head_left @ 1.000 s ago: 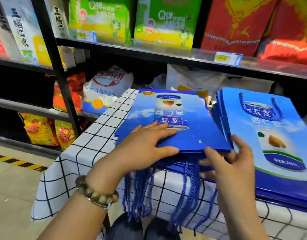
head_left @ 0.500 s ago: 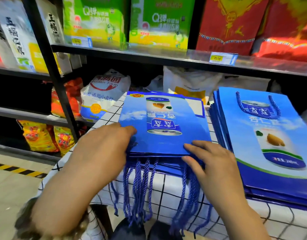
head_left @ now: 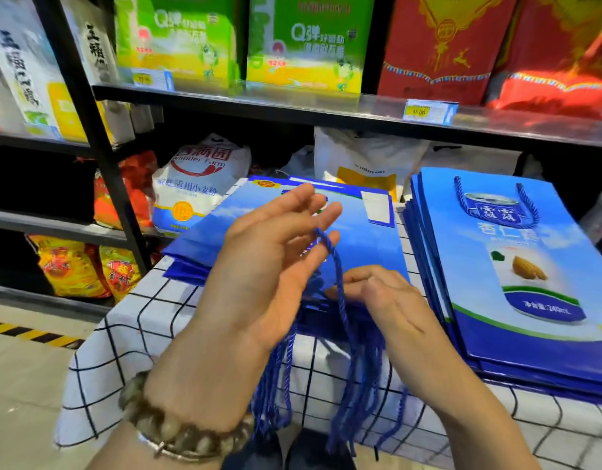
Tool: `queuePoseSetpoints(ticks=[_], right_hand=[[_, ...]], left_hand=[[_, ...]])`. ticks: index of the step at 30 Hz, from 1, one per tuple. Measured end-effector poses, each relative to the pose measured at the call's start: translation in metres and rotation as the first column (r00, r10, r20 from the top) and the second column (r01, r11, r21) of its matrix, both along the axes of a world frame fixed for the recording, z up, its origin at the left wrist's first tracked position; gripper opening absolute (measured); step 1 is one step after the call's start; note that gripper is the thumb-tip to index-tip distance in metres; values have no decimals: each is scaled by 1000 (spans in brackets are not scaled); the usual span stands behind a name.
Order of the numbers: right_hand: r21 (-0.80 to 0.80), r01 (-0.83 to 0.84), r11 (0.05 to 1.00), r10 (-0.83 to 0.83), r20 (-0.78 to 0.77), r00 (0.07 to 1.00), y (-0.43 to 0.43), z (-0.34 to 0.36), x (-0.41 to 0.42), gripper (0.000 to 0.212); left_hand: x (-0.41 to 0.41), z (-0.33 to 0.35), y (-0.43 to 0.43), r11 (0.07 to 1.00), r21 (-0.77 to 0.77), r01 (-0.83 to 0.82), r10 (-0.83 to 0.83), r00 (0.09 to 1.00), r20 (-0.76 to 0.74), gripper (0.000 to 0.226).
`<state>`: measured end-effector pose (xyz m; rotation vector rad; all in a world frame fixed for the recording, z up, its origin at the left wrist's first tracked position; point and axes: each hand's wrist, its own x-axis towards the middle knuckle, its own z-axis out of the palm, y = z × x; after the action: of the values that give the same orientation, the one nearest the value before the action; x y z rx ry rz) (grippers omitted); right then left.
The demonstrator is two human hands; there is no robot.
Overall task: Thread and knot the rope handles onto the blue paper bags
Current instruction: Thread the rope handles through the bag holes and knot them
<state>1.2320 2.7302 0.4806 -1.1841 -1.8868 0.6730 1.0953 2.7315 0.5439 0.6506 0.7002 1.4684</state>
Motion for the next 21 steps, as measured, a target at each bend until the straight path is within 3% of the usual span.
queuePoseSetpoints(ticks=[3, 4, 6, 8, 10, 13, 15, 18, 19, 21], right_hand=[[58, -61, 996, 52, 151, 987, -7, 5, -5, 31], [85, -41, 996, 28, 139, 990, -8, 9, -7, 22], [7, 1, 1000, -1, -94, 996, -6, 23, -10, 23], [-137, 20, 990, -66, -343, 937, 3, 40, -7, 24], [-177, 29, 984, -100, -409, 907, 14, 54, -6, 23], [-176, 6, 984, -85, -449, 889, 30, 60, -11, 24], [-197, 1, 980, -95, -466, 880, 36, 60, -13, 23], [-221, 53, 974, -157, -484, 861, 44, 54, -12, 11], [-197, 116, 974, -197, -468, 861, 47, 49, -9, 6], [1, 242, 970, -231, -291, 928, 46, 39, 0, 31]], left_hand=[[0, 7, 5, 999, 18, 50, -51, 997, 60, 26], [-2, 8, 7, 997, 42, 59, -60, 998, 9, 27], [-7, 6, 9, 992, 122, 28, 10, 955, -298, 39], [-8, 2, 5, 974, 228, -14, 139, 830, -540, 53], [-6, -4, 0, 956, 288, 47, 153, 761, -630, 63], [-2, -18, -1, 947, 229, 227, 37, 628, -778, 95], [-2, -23, 3, 950, 209, 231, 51, 547, -835, 91], [-4, -24, 11, 967, 207, 145, 72, 628, -775, 65], [-6, -25, 14, 966, 229, 121, 121, 573, -811, 60], [-9, -28, 19, 953, 267, 143, 189, 409, -893, 61]])
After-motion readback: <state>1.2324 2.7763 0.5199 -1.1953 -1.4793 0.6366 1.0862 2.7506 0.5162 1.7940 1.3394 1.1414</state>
